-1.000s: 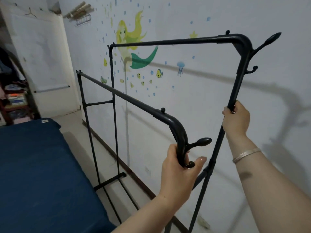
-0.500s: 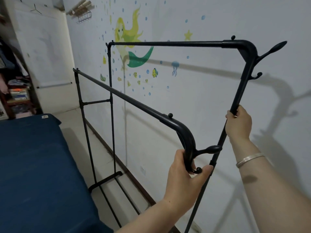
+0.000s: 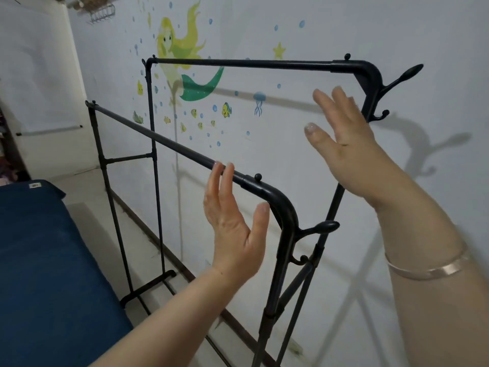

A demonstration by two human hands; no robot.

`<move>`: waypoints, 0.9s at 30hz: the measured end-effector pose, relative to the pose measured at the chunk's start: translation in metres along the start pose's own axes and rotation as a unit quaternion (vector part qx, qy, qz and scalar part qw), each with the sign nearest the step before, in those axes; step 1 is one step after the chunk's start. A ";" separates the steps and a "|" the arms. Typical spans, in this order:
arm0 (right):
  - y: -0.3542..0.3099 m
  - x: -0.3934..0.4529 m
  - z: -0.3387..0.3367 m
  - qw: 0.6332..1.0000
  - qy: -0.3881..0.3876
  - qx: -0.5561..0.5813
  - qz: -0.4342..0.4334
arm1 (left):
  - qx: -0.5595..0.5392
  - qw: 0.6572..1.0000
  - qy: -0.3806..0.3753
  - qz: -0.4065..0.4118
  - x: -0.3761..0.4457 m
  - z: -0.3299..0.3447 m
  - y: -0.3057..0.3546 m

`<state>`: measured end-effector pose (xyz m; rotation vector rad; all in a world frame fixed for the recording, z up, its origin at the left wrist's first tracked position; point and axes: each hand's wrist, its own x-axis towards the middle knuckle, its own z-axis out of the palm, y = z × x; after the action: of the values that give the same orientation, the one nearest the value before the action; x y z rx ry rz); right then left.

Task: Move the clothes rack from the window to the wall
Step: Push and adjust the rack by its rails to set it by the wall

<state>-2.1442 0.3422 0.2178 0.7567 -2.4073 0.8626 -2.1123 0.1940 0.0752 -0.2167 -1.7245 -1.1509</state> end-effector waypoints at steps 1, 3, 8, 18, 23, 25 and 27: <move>-0.014 -0.002 -0.005 1.000 -0.012 -0.021 -0.010 | 0.014 1.000 -0.005 0.023 0.012 -0.006 -0.003; -0.042 -0.004 -0.007 0.997 -0.022 -0.071 -0.025 | 0.046 0.997 -0.032 0.059 0.037 -0.019 -0.013; -0.094 -0.007 0.037 0.989 -0.044 -0.136 -0.031 | 0.145 0.974 -0.137 0.110 0.088 -0.055 -0.059; -0.107 0.025 0.173 0.946 -0.055 -0.270 0.172 | 0.174 0.900 -0.322 0.237 0.166 -0.104 -0.158; -0.093 0.025 0.187 0.913 -0.003 -0.354 0.201 | 0.141 0.887 -0.342 0.279 0.187 -0.093 -0.173; -0.091 0.026 0.187 0.903 0.030 -0.381 0.198 | 0.125 0.892 -0.320 0.294 0.190 -0.086 -0.174; -0.089 0.027 0.183 0.898 0.037 -0.388 0.204 | 0.111 0.900 -0.299 0.296 0.190 -0.079 -0.172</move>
<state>-2.1518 0.1506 0.1446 -0.0911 -2.5586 -0.0001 -2.2569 -0.0249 0.1296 -0.9620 -2.0849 -0.4412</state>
